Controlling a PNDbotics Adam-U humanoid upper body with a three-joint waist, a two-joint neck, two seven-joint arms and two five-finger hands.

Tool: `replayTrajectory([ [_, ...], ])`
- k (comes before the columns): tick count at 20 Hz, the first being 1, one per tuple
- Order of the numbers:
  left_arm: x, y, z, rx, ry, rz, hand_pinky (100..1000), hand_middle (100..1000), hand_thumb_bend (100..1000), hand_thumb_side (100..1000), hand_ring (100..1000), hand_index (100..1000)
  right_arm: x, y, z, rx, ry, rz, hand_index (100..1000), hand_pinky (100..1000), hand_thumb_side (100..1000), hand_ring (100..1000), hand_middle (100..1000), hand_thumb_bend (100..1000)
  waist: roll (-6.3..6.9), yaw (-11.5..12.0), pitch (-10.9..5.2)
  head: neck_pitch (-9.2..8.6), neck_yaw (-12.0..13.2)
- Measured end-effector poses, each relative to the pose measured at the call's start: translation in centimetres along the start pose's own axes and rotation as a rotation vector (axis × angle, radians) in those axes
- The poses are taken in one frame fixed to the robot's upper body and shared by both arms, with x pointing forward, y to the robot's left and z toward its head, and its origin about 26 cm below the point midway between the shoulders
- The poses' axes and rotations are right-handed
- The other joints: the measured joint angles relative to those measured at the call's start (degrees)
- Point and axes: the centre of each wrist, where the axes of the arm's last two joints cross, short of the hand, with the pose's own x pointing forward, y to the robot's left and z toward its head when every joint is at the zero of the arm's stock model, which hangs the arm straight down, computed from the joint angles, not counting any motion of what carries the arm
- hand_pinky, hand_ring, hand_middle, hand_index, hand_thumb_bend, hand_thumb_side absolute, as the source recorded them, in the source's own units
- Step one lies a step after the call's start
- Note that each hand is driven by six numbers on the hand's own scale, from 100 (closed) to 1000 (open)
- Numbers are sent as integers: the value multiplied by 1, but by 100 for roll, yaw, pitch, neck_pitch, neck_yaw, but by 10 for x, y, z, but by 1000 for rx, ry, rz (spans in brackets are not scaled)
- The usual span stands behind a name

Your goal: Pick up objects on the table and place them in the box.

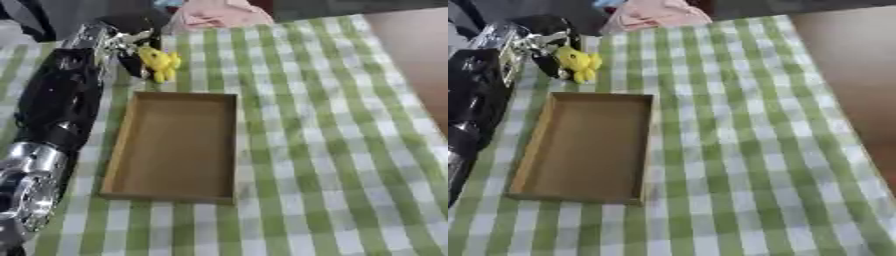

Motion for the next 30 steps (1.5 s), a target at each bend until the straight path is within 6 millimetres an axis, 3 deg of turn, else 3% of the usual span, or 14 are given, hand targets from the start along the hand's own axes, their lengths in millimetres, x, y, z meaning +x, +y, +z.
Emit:
replayTrajectory([
  [6, 0, -4, 0, 12, 2, -4, 279, 623, 380, 100, 584, 606, 0, -1, 1, -3, 4, 3, 859, 705, 655, 638, 537, 100, -5, 20, -65, 28, -1],
  [19, -9, -6, 3, 35, -112, -9, 291, 652, 366, 100, 604, 635, -2, -2, 6, -10, 31, 5, 857, 705, 657, 640, 540, 100, -32, 131, -422, 261, -91],
  [30, -18, -11, 11, 121, -281, 24, 224, 638, 258, 100, 582, 616, -1, -3, 8, -16, 45, 5, 857, 705, 657, 641, 541, 100, -6, 188, -604, 336, -247],
])
